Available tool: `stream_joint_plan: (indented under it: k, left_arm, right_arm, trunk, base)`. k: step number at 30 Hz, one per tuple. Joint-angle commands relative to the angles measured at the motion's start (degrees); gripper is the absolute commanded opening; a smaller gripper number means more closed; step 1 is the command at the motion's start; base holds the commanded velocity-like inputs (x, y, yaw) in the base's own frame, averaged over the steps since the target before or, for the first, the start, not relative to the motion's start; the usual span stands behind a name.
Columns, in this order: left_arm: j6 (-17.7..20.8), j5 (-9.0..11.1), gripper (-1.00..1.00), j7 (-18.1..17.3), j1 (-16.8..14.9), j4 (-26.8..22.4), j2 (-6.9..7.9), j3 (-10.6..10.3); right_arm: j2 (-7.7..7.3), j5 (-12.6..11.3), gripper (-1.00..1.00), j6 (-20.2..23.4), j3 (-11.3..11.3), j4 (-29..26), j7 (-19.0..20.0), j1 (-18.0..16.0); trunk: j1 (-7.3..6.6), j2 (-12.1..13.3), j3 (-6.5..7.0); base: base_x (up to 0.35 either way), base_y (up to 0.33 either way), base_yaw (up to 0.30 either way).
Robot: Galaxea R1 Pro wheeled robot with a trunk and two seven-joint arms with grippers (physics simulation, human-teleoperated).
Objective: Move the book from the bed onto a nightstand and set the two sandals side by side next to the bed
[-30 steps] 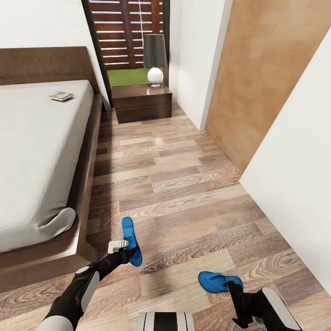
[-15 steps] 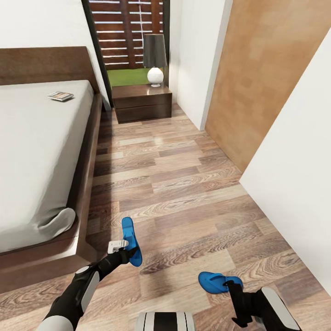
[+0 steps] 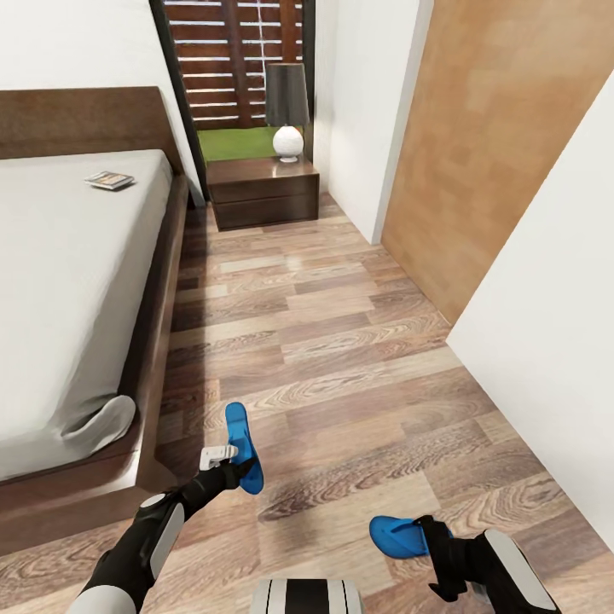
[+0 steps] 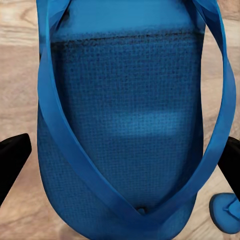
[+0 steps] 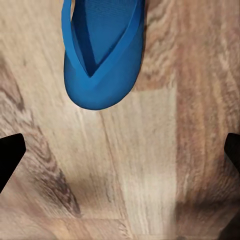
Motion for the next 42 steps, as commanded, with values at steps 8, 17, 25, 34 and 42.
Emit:
stream_joint_plan:
  k: [8,17,25,34,42]
  left_arm:
    - [0.55,0.52,-1.00,-0.33,-0.01,-0.02,-0.06,0.26]
    - [0.59,0.52,-1.00,-0.31,-0.03,-0.02,-0.06,0.30]
    - [0.63,0.52,-1.00,-0.25,-0.01,-0.02,-0.09,0.26]
    - [0.63,0.52,-1.00,-0.24,-0.01,-0.02,-0.14,0.23]
    - [0.63,0.52,-1.00,-0.24,-0.01,-0.07,-0.15,0.21]
  right_arm:
    - [0.01,-0.22,1.00,0.25,-0.10,-0.06,-0.34,-0.02]
    - [0.01,-0.22,1.00,0.25,-0.16,-0.06,-0.34,-0.02]
    - [0.01,-0.22,1.00,0.25,-0.19,-0.06,-0.34,-0.02]
    - [0.01,-0.22,1.00,0.25,-0.19,-0.06,-0.34,-0.02]
    - [0.01,-0.22,1.00,0.17,-0.21,-0.06,-0.36,-0.02]
  trunk:
    - [0.00,-0.02,-0.04]
    - [0.00,-0.02,-0.04]
    - [0.05,-0.04,-0.48]
    - [0.28,-0.16,-2.48]
    - [0.49,-0.27,-4.25]
  base:
    - [0.071,0.000,0.000]
    - [0.219,0.000,0.000]
    - [0.013,0.000,0.000]
    - [0.000,0.000,0.000]
    - [0.000,0.000,0.000]
